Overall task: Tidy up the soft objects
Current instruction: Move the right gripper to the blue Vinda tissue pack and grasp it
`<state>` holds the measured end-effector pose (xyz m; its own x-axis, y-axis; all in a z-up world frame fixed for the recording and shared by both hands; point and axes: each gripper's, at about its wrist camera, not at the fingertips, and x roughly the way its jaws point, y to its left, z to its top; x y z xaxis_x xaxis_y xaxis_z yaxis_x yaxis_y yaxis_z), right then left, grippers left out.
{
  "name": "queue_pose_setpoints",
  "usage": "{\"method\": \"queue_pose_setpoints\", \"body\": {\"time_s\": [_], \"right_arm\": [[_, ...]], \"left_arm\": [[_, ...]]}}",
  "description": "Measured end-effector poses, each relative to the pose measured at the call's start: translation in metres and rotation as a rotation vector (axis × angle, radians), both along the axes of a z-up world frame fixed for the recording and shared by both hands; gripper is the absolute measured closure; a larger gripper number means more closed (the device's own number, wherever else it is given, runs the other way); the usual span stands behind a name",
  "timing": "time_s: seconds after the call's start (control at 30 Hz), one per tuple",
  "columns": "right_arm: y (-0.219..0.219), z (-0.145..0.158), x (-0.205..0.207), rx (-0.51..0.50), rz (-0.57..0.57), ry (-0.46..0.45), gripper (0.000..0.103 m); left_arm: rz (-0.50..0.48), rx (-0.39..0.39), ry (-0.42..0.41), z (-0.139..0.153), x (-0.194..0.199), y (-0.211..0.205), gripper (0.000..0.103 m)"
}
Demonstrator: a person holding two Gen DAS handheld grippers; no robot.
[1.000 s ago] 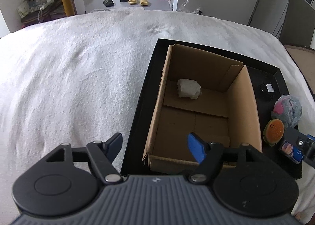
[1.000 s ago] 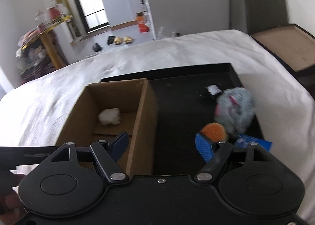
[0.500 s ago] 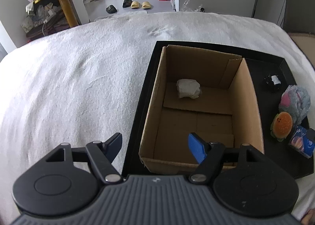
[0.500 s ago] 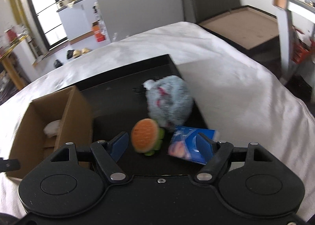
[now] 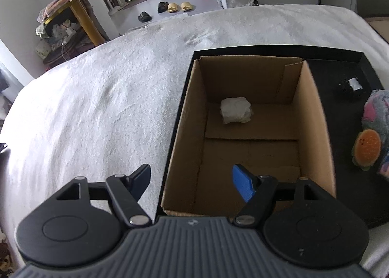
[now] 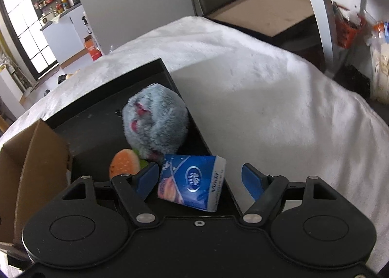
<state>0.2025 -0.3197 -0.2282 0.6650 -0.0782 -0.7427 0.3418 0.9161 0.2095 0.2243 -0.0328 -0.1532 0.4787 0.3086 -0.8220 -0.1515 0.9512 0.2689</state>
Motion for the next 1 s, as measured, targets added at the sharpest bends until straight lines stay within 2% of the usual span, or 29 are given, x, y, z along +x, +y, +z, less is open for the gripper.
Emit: {"method": "queue_pose_setpoints", "body": {"time_s": [0.23,0.3,0.33,0.37,0.43,0.87,1.0], "right_arm": [[-0.012,-0.018,0.01,0.078,-0.021,0.043,0.028],[-0.014,-0.02,0.01,0.088,-0.021,0.05,0.036],[-0.014,-0.021,0.01,0.092,-0.014,0.051,0.047],[-0.014,-0.022,0.01,0.097,0.001,0.048,0.053],[-0.012,-0.021,0.01,0.07,0.014,0.044,0.059],[-0.015,-0.005,-0.002,0.052,0.005,-0.013,0.081],[-0.007,0.002,-0.005,0.028,0.03,-0.027,0.083]], "left_arm": [[0.012,0.033,0.012,0.0,0.006,-0.003,0.03],[0.01,0.037,0.019,-0.002,0.006,-0.004,0.03],[0.004,0.041,0.021,-0.002,0.005,-0.005,0.03],[-0.005,0.047,0.022,-0.002,0.005,-0.006,0.03],[-0.012,0.059,0.019,-0.001,0.004,-0.007,0.03],[0.0,-0.002,-0.02,0.008,-0.004,0.0,0.03],[-0.001,-0.028,-0.033,0.011,-0.007,0.005,0.03]]}}
